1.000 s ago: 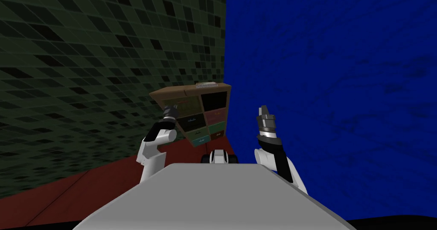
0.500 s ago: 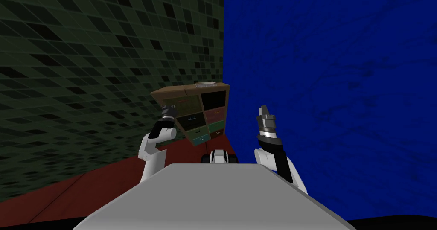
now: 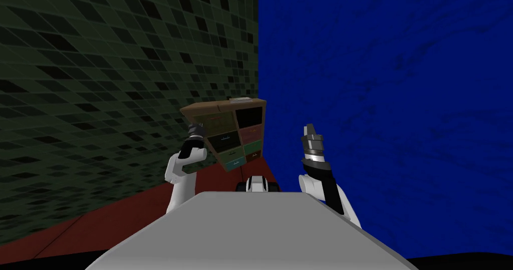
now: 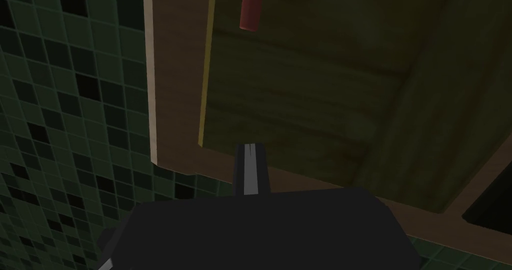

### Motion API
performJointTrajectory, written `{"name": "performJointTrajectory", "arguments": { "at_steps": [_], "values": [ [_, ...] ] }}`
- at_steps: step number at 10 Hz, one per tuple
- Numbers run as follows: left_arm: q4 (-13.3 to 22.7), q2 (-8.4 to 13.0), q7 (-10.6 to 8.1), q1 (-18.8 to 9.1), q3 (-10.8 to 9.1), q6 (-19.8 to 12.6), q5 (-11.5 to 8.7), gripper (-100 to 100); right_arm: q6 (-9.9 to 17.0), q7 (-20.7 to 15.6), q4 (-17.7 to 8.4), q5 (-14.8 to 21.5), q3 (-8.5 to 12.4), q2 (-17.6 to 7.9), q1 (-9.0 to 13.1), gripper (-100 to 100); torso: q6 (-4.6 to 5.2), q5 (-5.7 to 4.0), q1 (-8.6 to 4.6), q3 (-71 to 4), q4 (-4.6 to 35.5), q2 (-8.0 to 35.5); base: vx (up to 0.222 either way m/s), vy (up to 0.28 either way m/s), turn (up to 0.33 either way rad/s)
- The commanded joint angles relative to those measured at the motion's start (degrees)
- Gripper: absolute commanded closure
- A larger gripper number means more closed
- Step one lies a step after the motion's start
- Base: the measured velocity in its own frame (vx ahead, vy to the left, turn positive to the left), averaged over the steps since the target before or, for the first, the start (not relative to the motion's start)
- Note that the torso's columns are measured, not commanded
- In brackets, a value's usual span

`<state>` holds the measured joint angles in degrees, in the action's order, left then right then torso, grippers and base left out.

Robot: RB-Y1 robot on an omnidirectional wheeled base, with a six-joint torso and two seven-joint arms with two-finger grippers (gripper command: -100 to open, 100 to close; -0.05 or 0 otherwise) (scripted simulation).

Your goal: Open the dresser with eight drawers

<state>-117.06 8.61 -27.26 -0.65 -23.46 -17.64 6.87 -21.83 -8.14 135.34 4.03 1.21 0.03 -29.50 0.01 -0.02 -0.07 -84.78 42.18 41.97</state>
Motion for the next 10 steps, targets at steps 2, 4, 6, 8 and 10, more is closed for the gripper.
{"name": "performJointTrajectory", "arguments": {
  "at_steps": [2,4,6,8,10],
  "values": [
    [6.47,1.26,-5.86,-4.98,-3.60,1.16,6.40,100,0.01,0.00,-0.01,0.00,-0.01,0.00,0.04,0,-0.01,0.04,0.15,0.60,0.29,0.91,-0.184,0.030,-0.243],
    [6.47,1.26,-7.45,-4.98,-3.60,1.16,9.90,100,0.01,0.00,-0.01,0.00,0.00,0.00,0.01,0,-0.05,0.00,0.01,0.04,0.03,0.02,-0.018,-0.007,0.028],
    [9.33,2.53,-10.29,-7.84,-6.47,2.35,13.06,100,0.00,0.00,0.00,0.00,0.00,0.00,0.00,0,0.00,0.01,0.04,-0.03,-0.01,-0.04,-0.067,-0.004,-0.181],
    [12.96,2.53,-13.30,-9.92,-7.21,2.35,16.51,100,0.01,0.00,-0.01,0.00,-0.01,0.00,0.04,0,0.00,0.00,0.02,0.57,0.28,0.87,-0.178,-0.002,-0.236],
    [12.96,2.53,-14.88,-9.92,-7.21,2.35,20.01,100,0.01,0.00,-0.01,0.00,0.01,0.00,0.01,0,-0.05,0.05,0.18,0.07,0.04,0.07,-0.027,0.014,0.032]
  ]
}}
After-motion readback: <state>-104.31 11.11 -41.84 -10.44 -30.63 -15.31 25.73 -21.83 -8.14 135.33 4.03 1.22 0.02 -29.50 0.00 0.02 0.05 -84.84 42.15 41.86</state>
